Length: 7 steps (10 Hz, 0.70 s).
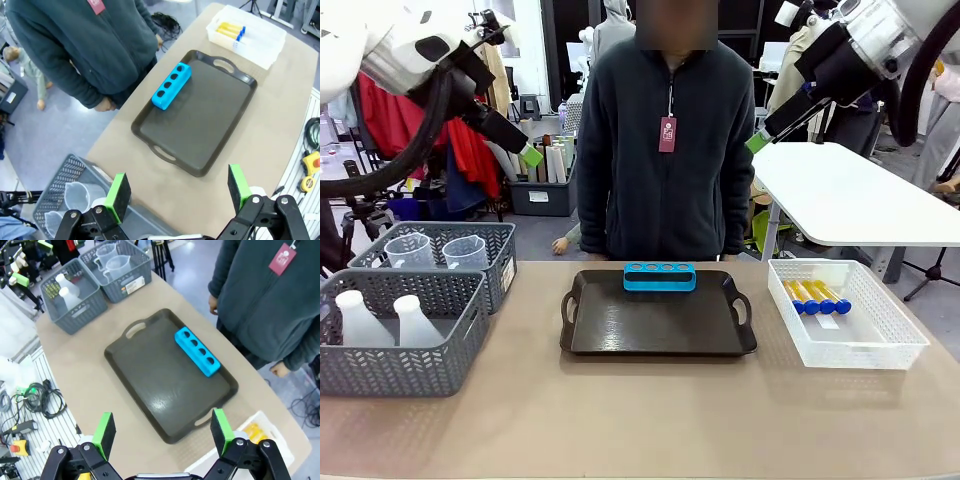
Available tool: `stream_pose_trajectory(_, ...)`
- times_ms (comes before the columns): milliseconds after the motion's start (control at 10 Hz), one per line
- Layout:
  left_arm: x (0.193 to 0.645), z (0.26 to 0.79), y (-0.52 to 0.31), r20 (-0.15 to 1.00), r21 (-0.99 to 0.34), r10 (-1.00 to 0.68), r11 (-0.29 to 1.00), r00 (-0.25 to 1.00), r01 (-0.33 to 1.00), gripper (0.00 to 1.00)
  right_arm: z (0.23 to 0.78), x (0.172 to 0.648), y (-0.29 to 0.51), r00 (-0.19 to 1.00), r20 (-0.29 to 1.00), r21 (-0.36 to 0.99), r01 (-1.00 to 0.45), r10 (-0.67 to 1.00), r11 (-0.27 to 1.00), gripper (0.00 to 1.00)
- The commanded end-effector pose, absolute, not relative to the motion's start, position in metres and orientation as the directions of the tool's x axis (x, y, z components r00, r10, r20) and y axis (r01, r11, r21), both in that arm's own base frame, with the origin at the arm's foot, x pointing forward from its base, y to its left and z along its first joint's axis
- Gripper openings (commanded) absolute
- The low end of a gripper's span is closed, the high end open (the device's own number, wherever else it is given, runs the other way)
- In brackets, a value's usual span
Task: Prepare the laboratory tools.
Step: Pick up one Large Measuring Cup and place it on the Handle tray.
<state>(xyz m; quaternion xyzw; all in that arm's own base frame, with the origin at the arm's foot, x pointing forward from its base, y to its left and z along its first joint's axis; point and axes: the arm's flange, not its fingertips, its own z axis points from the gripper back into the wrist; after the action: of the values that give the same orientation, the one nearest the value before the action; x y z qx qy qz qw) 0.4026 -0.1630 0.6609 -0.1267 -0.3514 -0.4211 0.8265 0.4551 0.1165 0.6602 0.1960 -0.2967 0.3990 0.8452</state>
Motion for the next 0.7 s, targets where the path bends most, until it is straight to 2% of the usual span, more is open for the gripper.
stream_pose_trajectory(0,0.4022,0.6615,-0.1626,0.69,0.082,-0.605,0.612,0.398,0.787,1.0,0.6613,0.4548,0.1154,0.502,0.663,0.092,-0.79,0.555,0.606,1.0)
stream_pose_trajectory(600,0.4022,0.6615,-0.1626,0.69,0.082,-0.605,0.612,0.398,0.787,1.0,0.6613,0.4548,0.1154,0.502,0.663,0.092,-0.79,0.555,0.606,1.0)
